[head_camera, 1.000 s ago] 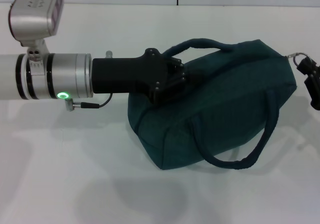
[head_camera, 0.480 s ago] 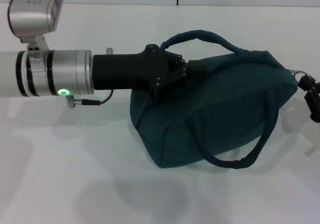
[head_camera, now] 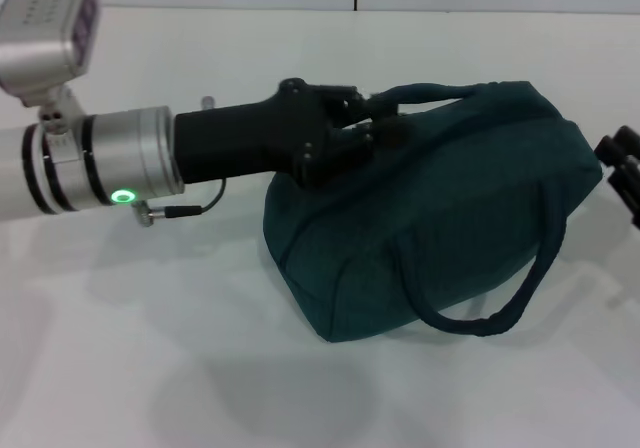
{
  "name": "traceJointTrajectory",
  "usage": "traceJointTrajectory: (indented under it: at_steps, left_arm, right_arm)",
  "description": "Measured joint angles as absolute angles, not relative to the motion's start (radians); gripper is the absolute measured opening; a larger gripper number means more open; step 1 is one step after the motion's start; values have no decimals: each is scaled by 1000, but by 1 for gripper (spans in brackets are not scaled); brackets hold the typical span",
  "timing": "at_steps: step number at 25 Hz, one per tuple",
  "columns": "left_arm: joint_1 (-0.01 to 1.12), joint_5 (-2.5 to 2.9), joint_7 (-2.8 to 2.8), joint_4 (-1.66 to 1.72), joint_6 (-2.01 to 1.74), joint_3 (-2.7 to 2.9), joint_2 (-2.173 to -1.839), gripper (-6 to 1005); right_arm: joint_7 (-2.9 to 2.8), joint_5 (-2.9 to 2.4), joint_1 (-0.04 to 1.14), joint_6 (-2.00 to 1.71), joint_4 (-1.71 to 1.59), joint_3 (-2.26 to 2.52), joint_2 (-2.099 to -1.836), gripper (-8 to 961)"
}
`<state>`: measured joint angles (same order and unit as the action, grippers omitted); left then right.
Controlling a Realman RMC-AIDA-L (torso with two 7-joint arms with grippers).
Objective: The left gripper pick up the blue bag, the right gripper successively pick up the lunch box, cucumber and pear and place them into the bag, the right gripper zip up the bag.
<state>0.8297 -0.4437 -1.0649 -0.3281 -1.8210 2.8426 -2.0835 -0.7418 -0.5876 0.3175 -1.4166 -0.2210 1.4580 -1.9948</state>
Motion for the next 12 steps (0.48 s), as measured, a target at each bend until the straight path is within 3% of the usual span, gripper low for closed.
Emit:
traceJointTrajectory:
  at_steps: [2, 5, 7, 9, 12]
  left_arm:
    - [814, -471, -1049, -320, -1825, 2843, -2083, 83]
    - [782, -522, -987, -295, -1862, 2842, -2080, 216]
    - [755, -571, -957, -283, -1901, 2842, -2080, 304]
    - [720, -627, -931, -263, -1940, 2842, -2081, 514]
    - [690, -648, -882, -253, -1969, 2843, -2081, 583]
  right_arm:
    - [-775, -585, 313, -1452, -220, 1456, -1980, 148]
    - [-816, -585, 303, -1528, -217, 1456, -1960, 201]
    - [-829, -587, 297, -1619, -219, 1457, -1948, 296]
    - [-830, -600, 301, -1716, -224, 1462, -1937, 391]
    - [-845, -666, 315, -1835, -263, 1466, -1913, 482]
